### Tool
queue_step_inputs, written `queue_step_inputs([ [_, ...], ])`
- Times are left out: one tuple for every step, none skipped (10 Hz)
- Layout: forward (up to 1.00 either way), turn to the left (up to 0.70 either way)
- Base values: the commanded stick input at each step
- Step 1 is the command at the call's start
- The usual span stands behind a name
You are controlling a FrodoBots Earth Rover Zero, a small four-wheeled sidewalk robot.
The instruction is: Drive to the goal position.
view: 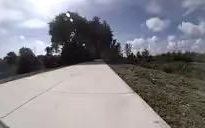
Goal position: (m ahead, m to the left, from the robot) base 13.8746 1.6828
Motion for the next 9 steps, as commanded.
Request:
queue_step_inputs([
  [0.85, 0.0],
  [0.85, 0.0],
  [0.85, 0.0],
  [0.85, 0.0],
  [0.85, 0.0],
  [0.85, 0.0],
  [0.85, 0.0],
  [0.85, 0.0],
  [0.85, 0.0],
])
